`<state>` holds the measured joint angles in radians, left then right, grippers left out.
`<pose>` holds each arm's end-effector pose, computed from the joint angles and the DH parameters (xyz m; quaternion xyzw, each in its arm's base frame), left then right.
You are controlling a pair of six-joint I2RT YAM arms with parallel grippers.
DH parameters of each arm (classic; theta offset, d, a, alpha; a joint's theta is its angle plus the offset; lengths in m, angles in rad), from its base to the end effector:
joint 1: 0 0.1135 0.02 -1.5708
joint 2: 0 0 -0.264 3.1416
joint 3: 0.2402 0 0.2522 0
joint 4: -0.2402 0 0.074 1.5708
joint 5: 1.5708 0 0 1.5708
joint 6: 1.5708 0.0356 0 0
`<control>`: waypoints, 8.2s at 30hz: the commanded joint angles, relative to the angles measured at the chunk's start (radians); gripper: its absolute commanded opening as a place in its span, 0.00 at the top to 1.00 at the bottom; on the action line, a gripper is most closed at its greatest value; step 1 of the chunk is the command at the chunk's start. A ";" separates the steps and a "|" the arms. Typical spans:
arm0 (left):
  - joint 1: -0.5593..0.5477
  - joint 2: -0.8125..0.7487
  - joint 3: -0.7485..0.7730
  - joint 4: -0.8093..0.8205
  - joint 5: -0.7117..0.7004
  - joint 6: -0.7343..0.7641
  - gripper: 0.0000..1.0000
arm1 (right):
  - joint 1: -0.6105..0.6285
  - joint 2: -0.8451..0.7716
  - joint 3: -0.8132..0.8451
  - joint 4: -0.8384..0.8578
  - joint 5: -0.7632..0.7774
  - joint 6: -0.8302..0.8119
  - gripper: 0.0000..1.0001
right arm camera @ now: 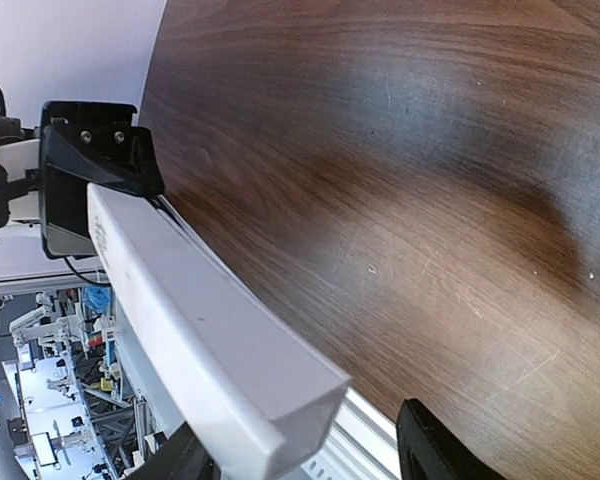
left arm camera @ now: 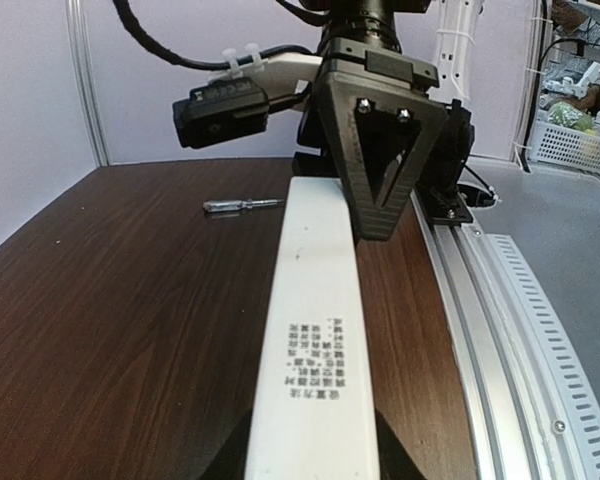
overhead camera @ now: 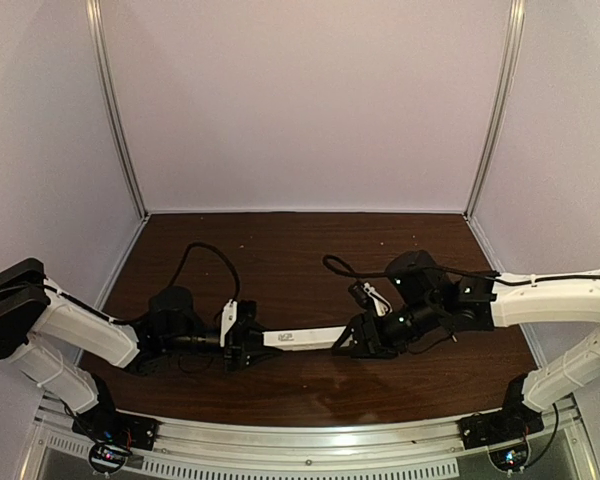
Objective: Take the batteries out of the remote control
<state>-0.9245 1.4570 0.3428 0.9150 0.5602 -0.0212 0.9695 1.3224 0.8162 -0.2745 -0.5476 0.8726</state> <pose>0.1378 -0.2141 0.1618 0.4821 0.5928 -0.4677 0.4444 0.1389 0.2353 0.2296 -0.1470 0.8825 0.4460 0.0254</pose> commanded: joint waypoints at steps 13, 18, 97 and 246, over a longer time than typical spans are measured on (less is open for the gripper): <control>0.004 -0.026 0.014 0.084 0.001 -0.011 1.00 | -0.002 -0.086 -0.087 -0.027 0.076 0.028 0.40; 0.004 -0.024 0.015 0.084 -0.003 -0.008 1.00 | -0.005 -0.104 -0.101 -0.038 0.087 0.032 0.41; -0.008 0.063 0.091 -0.052 -0.046 0.074 1.00 | -0.073 -0.043 0.003 0.033 -0.001 0.039 0.75; -0.019 0.074 0.090 -0.053 -0.144 0.088 1.00 | -0.181 -0.182 0.106 -0.530 0.828 -0.248 1.00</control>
<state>-0.9371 1.5299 0.4171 0.7925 0.4274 0.0620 0.7856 1.1099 0.8932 -0.7677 0.2165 0.6487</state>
